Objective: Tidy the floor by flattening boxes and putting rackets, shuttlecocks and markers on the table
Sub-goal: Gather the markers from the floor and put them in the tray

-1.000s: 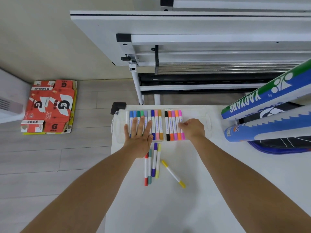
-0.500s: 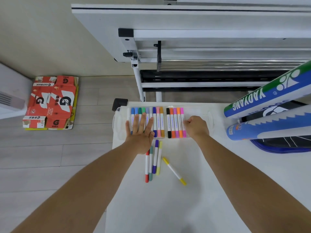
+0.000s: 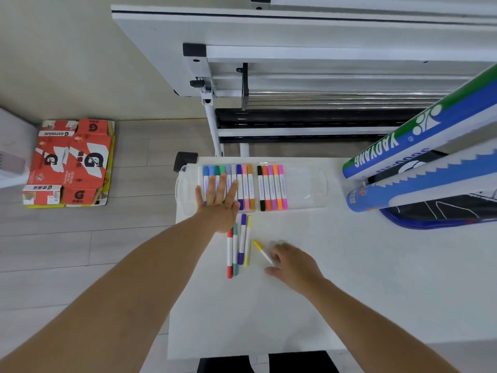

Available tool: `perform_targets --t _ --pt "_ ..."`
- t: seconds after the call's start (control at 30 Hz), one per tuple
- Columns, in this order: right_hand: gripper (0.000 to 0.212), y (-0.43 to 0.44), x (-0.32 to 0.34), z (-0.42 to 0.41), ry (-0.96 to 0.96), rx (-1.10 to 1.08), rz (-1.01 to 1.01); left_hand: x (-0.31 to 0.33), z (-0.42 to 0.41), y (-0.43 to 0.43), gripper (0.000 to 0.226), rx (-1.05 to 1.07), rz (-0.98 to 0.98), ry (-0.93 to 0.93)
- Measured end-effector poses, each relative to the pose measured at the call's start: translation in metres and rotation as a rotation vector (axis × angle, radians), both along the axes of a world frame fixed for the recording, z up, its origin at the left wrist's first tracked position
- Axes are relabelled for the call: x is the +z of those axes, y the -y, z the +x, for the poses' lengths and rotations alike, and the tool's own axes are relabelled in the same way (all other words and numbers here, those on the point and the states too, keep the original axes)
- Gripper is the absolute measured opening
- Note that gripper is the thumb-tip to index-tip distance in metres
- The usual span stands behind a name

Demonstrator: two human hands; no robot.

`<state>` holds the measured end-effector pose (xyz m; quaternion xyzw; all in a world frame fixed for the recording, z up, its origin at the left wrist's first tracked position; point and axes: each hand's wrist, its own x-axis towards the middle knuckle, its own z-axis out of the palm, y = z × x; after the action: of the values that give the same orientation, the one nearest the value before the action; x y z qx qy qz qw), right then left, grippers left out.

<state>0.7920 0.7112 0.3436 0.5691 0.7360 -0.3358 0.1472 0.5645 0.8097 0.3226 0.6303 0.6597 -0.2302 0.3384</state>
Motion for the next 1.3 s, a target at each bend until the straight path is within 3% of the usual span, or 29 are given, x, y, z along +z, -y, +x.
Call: perform_targets --t 0.2,0.4,0.5,0.83,1.3 --pt "0.024 0.000 -0.007 -0.007 0.044 -0.036 -0.005 -0.002 -0.001 0.001 0.064 -0.013 0.013 -0.003" --pt "0.032 -0.063 -0.001 0.018 -0.142 -0.484 0.041 -0.003 -0.001 0.001 0.065 -0.022 0.026 -0.009" --pt "0.026 -0.094 0.004 0.028 -0.195 -0.584 0.044 -0.005 -0.001 0.002 0.065 -0.017 0.037 -0.010" --pt "0.025 -0.150 -0.006 0.020 -0.159 -0.610 0.029 -0.009 0.001 0.002 0.066 -0.028 0.058 -0.035" --pt "0.027 -0.177 -0.023 0.012 0.068 -0.673 -0.031 -0.010 0.000 0.002 0.066 -0.039 0.066 -0.028"
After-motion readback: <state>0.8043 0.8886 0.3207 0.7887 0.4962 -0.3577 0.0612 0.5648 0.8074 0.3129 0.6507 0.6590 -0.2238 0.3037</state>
